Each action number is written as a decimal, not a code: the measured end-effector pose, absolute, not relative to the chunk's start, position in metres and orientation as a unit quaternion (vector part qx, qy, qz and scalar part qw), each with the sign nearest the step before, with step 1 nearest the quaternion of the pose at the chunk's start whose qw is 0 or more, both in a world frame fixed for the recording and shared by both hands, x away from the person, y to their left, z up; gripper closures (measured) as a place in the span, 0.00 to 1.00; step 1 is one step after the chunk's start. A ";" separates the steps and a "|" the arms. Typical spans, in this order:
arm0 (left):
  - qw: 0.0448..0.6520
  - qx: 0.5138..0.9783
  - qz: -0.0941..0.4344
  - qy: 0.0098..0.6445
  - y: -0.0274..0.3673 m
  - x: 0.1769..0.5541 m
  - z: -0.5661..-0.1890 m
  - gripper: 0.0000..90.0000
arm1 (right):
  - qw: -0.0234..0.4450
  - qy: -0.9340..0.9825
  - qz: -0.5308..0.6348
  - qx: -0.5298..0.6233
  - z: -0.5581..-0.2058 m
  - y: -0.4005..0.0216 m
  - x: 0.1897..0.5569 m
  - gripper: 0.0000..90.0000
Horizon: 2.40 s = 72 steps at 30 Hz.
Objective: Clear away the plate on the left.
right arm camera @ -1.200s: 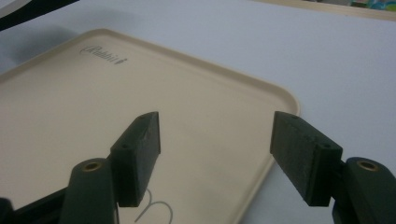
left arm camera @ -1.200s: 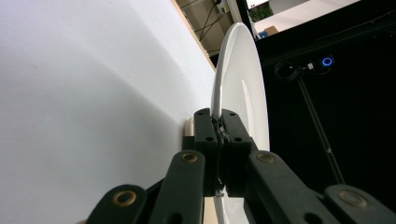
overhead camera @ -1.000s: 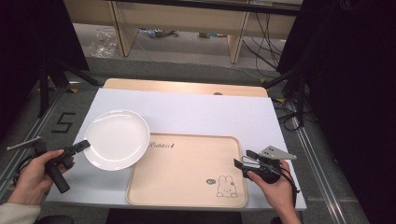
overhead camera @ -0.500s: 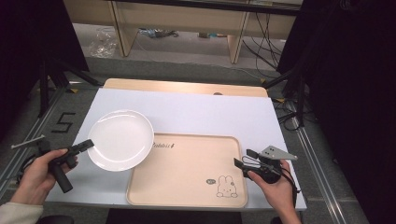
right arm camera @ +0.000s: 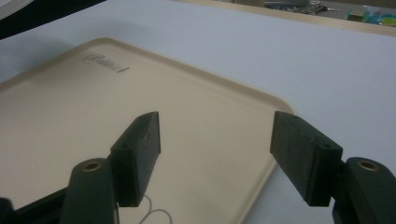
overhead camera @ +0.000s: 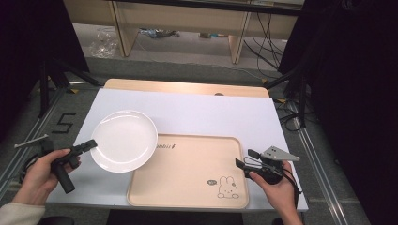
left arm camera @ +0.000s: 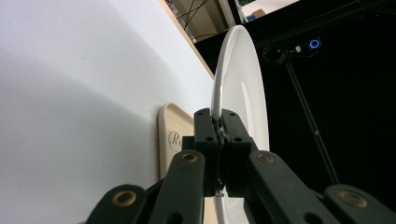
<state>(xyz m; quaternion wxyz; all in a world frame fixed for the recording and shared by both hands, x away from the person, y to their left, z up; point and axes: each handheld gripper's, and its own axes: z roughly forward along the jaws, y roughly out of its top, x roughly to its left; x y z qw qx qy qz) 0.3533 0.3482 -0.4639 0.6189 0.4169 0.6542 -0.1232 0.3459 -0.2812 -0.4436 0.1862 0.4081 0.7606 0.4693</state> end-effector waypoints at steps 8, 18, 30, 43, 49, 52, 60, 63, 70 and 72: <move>0.619 0.414 -0.127 0.655 0.346 0.354 -0.464 0.96 | 0.185 0.753 0.487 0.402 -0.444 -0.281 0.347 0.38; 0.620 0.417 -0.126 0.653 0.345 0.354 -0.463 0.96 | 0.191 0.753 0.476 0.411 -0.441 -0.282 0.344 0.37; 0.617 0.423 -0.133 0.650 0.338 0.357 -0.461 0.96 | 0.199 0.755 0.480 0.400 -0.441 -0.282 0.345 0.37; 0.615 0.432 -0.140 0.645 0.330 0.361 -0.458 0.96 | 0.199 0.755 0.480 0.401 -0.441 -0.282 0.345 0.37; 0.614 0.435 -0.142 0.643 0.328 0.362 -0.458 0.96 | 0.196 0.755 0.482 0.399 -0.442 -0.282 0.346 0.37; 0.613 0.436 -0.144 0.643 0.326 0.363 -0.457 0.96 | 0.196 0.753 0.486 0.398 -0.442 -0.281 0.346 0.37; 0.611 0.444 -0.150 0.638 0.321 0.365 -0.456 0.96 | 0.196 0.753 0.485 0.398 -0.442 -0.281 0.346 0.37; 0.610 0.446 -0.152 0.637 0.318 0.366 -0.456 0.96 | 0.197 0.754 0.485 0.397 -0.442 -0.281 0.346 0.37; 0.608 0.454 -0.154 0.633 0.313 0.368 -0.456 0.96 | 0.205 0.750 0.490 0.394 -0.444 -0.281 0.347 0.37; 0.608 0.454 -0.155 0.633 0.313 0.368 -0.456 0.96 | 0.199 0.755 0.484 0.395 -0.442 -0.282 0.346 0.37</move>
